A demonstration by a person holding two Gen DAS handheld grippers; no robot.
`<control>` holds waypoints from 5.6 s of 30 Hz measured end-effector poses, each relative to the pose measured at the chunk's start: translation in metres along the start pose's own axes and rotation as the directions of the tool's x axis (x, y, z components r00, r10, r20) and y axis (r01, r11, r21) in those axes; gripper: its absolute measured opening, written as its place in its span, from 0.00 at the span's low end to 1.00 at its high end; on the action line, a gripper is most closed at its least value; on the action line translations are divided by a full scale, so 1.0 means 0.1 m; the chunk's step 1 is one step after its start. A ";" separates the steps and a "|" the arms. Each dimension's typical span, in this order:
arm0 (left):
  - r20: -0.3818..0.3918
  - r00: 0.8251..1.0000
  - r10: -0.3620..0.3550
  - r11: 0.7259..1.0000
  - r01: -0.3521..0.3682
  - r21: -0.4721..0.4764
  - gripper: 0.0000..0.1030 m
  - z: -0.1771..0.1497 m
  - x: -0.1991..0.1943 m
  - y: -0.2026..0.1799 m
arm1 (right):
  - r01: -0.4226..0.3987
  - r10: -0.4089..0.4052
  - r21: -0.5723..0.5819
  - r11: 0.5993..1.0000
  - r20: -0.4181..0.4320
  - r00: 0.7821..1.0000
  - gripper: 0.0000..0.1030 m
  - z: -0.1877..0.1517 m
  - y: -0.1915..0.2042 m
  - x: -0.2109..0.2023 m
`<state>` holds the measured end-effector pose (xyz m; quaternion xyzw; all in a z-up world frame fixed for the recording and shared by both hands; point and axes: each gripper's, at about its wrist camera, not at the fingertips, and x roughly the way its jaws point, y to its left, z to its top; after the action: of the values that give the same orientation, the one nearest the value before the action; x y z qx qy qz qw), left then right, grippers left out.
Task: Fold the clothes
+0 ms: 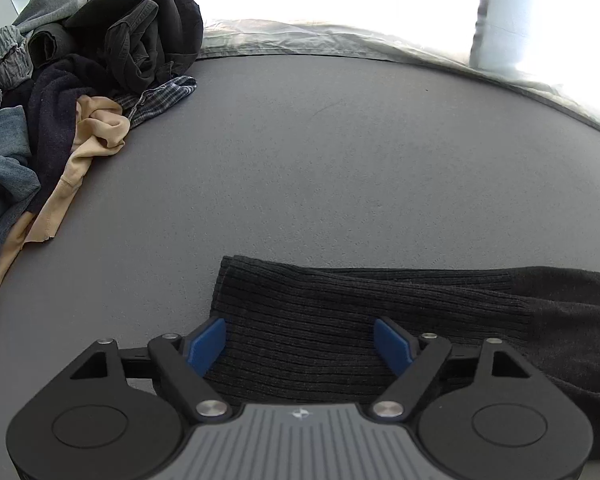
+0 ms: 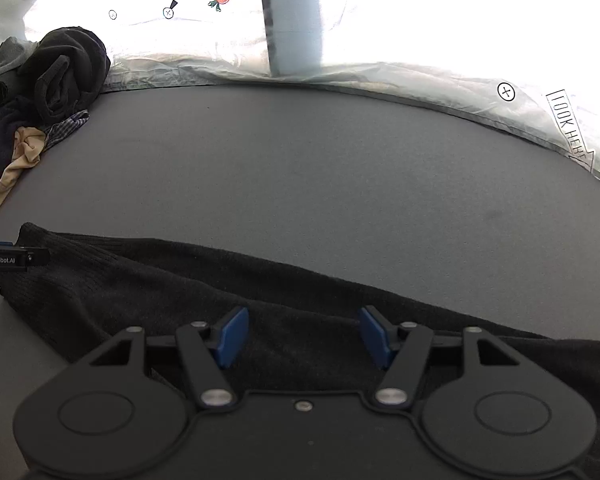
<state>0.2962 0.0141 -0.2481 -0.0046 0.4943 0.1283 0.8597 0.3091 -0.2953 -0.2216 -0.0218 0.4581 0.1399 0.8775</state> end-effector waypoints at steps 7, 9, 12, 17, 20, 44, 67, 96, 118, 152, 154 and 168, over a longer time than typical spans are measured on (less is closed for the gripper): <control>-0.074 0.997 -0.029 0.984 0.016 -0.176 1.00 0.01 0.14 0.19 | -0.084 0.082 -0.066 0.994 -0.045 0.996 0.61 0.00 0.29 0.29; -0.066 0.997 -0.027 0.987 0.016 -0.159 1.00 0.01 0.13 0.17 | -0.080 0.074 -0.112 0.991 -0.053 0.996 0.61 0.01 0.35 0.35; -0.065 0.997 -0.032 0.987 0.022 -0.160 1.00 0.01 0.14 0.18 | -0.096 0.085 -0.181 0.979 -0.065 0.994 0.47 0.04 0.43 0.38; -0.076 0.996 -0.041 0.987 0.029 -0.157 1.00 0.04 0.16 0.21 | -0.116 0.097 -0.305 0.945 -0.077 0.992 0.05 0.04 0.57 0.33; -0.079 0.996 -0.048 0.987 0.035 -0.158 1.00 0.04 0.16 0.23 | -0.101 0.092 -0.322 0.941 -0.044 0.995 0.03 0.02 0.60 0.27; -0.092 0.994 -0.057 0.987 0.042 -0.158 1.00 0.05 0.20 0.24 | 0.388 -0.420 0.271 0.881 0.070 0.905 0.48 -0.19 -1.01 -0.55; -0.085 0.994 0.069 0.995 -0.074 -0.062 1.00 0.11 0.13 0.02 | 0.409 -0.507 0.675 0.614 -0.060 0.860 0.35 -1.07 -3.64 -0.65; -0.020 0.932 -0.362 0.822 0.329 0.465 1.00 0.04 -0.70 -1.29 | 0.556 -0.560 -0.247 0.793 0.060 0.826 0.83 -1.56 -0.78 -0.77; 0.125 0.878 -0.462 0.505 0.145 0.851 1.00 -0.40 -0.81 -2.59 | 0.549 -0.548 0.029 0.836 0.106 0.830 0.87 -0.81 -0.96 -0.59; -0.036 0.928 -0.370 0.801 0.339 0.494 1.00 -0.05 -0.24 -2.06 | 0.662 -0.665 -0.073 0.746 -0.113 0.738 0.96 -1.39 -0.74 -0.76; -0.019 0.924 -0.383 0.816 0.348 0.461 1.00 -0.05 -0.34 -1.90 | 0.641 -0.643 -0.053 0.766 -0.068 0.763 0.96 -1.34 -0.75 -0.89; 0.086 0.993 -0.076 0.992 0.084 -0.094 1.00 -0.28 -0.37 0.26 | 0.143 -0.157 0.244 0.959 0.038 0.987 0.78 -0.56 -0.43 -0.31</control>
<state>0.2485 0.0277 -0.2277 -0.0609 0.4513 0.1177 0.8825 0.2593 -0.3529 -0.2325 0.0542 0.4434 0.0171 0.8945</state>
